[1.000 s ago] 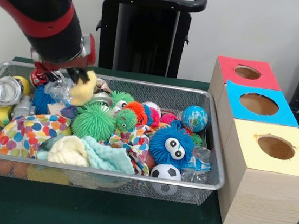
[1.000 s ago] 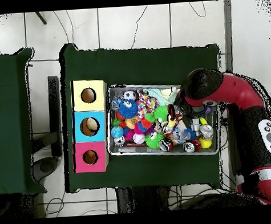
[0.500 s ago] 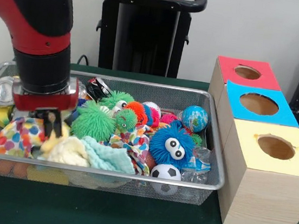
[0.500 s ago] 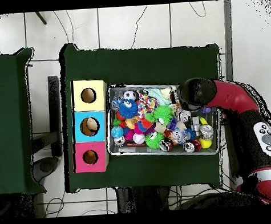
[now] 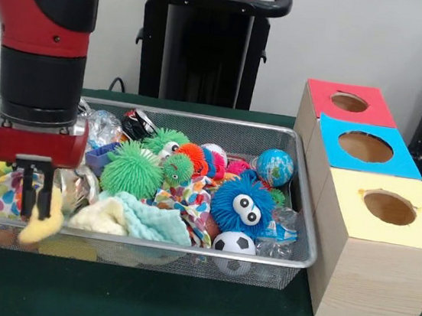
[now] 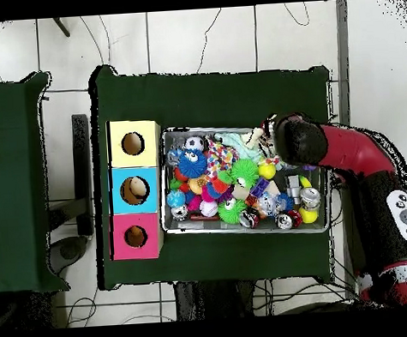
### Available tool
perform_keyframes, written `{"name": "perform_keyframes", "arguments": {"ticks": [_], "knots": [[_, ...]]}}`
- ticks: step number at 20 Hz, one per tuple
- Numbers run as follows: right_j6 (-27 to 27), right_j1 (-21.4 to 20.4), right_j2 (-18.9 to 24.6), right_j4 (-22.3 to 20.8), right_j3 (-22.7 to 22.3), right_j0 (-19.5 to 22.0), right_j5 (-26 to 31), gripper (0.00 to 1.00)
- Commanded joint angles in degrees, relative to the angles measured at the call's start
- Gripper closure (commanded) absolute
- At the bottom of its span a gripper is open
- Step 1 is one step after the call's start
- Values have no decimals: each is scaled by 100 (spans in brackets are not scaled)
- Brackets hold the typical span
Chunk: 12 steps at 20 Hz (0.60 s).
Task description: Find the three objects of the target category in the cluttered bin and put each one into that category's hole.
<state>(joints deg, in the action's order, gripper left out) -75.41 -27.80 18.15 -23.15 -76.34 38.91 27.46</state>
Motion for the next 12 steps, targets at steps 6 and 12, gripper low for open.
{"name": "perform_keyframes", "arguments": {"ticks": [6, 12], "knots": [[-641, -84, 233, 389, -443, 9, -64, 100], [-303, -42, 305, 702, -457, 37, 708, 100]]}}
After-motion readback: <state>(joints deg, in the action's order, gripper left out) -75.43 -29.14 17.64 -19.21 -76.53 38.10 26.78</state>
